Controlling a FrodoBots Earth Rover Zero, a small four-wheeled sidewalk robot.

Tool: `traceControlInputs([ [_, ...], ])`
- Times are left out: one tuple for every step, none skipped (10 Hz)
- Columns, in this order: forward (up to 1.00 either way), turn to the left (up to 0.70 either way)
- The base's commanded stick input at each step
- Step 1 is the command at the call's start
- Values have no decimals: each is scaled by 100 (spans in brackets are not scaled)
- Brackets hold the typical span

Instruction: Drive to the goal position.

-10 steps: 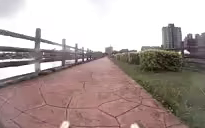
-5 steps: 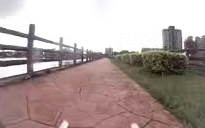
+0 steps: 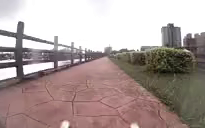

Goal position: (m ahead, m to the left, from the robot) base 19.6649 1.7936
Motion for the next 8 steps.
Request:
traceControlInputs([
  [70,0],
  [70,0],
  [70,0],
  [70,0],
  [70,0],
  [70,0],
  [70,2],
  [70,2],
])
